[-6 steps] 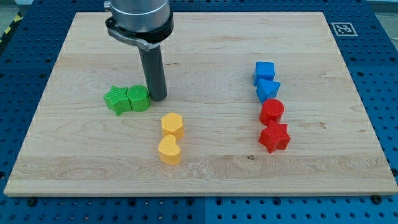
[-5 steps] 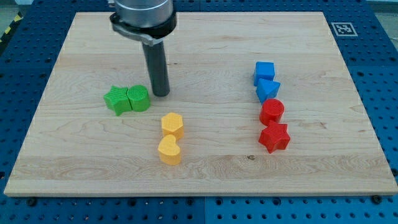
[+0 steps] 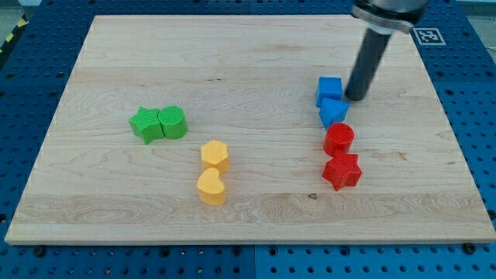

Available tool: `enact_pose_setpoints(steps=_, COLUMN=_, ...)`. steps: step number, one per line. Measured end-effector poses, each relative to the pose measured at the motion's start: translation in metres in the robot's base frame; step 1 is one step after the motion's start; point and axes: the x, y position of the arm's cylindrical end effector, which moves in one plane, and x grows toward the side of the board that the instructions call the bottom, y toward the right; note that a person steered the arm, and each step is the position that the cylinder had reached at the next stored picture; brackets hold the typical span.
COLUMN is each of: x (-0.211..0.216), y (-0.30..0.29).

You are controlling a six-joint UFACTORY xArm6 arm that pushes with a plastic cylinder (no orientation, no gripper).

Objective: Arrange the blue blocks horizontally

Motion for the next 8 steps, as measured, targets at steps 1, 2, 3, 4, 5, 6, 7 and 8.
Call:
enact_pose_setpoints(steps=1, x=-0.005, y=-0.083)
enact_pose_setpoints(steps=2, x=0.001, y=-0.153)
enact_pose_setpoints(steps=3, x=0.004, y=-0.224)
enact_pose_setpoints(steps=4, x=0.004, y=-0.249)
enact_pose_setpoints(steps=5, x=0.003, y=-0.249)
enact_pose_setpoints(steps=6, x=0.001, y=-0.177)
enact_pose_setpoints(steps=7, x=0.022, y=-0.065)
enact_pose_setpoints(steps=8, x=0.017, y=0.024)
